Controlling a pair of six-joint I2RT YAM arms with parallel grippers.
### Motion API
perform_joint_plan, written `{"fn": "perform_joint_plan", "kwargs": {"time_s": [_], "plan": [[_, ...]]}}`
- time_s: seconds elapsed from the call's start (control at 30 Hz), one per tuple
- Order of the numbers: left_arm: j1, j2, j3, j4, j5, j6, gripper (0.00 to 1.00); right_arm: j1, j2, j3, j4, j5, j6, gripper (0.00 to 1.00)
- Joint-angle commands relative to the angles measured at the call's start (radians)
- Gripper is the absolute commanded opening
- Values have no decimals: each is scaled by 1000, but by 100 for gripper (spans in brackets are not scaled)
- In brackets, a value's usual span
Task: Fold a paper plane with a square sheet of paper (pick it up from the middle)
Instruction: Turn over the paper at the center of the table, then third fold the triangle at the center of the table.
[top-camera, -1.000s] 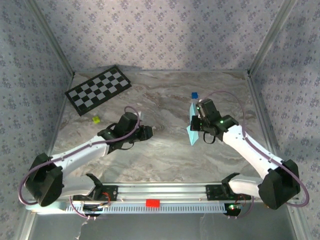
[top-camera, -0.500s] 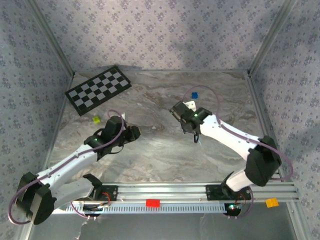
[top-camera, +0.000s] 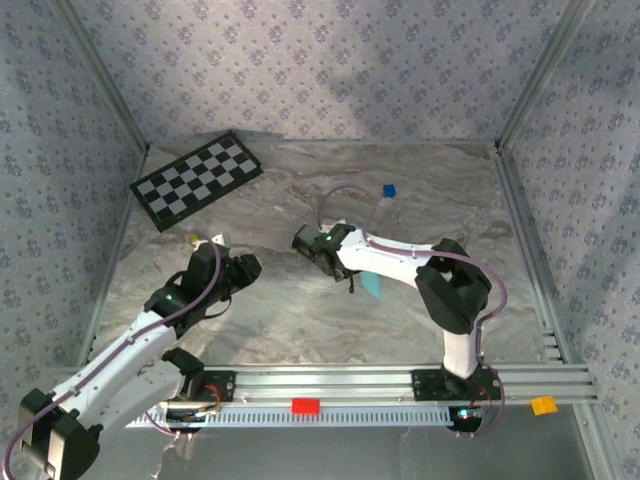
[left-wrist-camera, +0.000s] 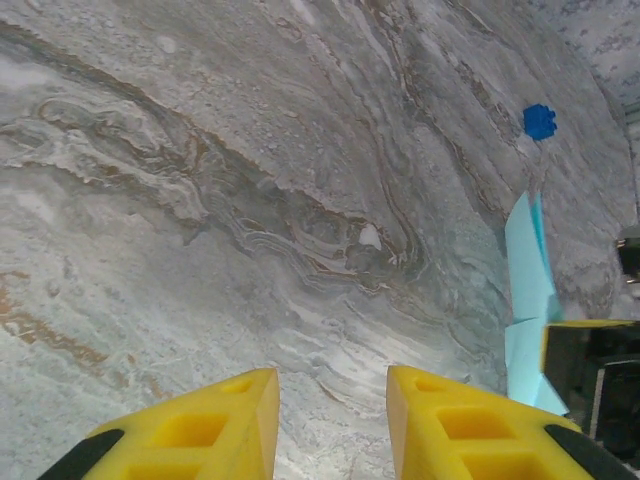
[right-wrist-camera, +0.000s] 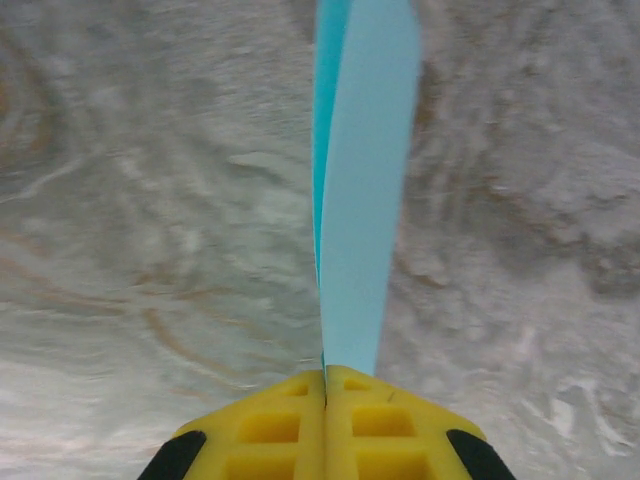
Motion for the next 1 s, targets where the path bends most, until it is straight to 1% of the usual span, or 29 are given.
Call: {"fn": "perform_joint_plan", "kwargs": {"time_s": [0.0, 0.13, 0.23, 0.37, 0.47, 0.5, 0.53, 0.57, 0.67, 0.73, 0.87, 0.97], "plan": [[9, -47, -7, -58, -56, -21, 33, 25, 49, 62, 35, -93, -4, 5], [13, -77, -9, -78, -69, -25, 34, 29, 98, 120, 82, -226, 2, 7], [15, -77, -9, -92, -62, -27, 34, 22, 118, 142, 150, -361, 0, 10], [15, -72, -10, -94, -48, -32, 35, 1, 120, 144, 230, -504, 10, 18], [18, -61, -12, -85, -30, -30, 36, -21, 86, 115, 302, -615, 4, 24], [18, -53, -12, -76, -17, -25, 37, -32, 67, 99, 329, -652, 4, 30], [20, -43, -12, -63, -3, -18, 37, -48, 52, 84, 345, -695, -2, 33], [19, -33, -11, -54, 11, -13, 37, -65, 37, 66, 363, -724, 9, 33], [21, 23, 13, -51, 39, 17, 37, -112, -43, -40, 482, -838, 38, 40], [24, 78, 39, -49, 70, 43, 38, -151, -107, -118, 550, -897, 52, 41], [29, 196, 88, -22, 154, 78, 38, -234, -208, -288, 644, -956, 118, 39], [29, 292, 114, 19, 230, 87, 38, -307, -263, -415, 730, -1008, 164, 27]]}}
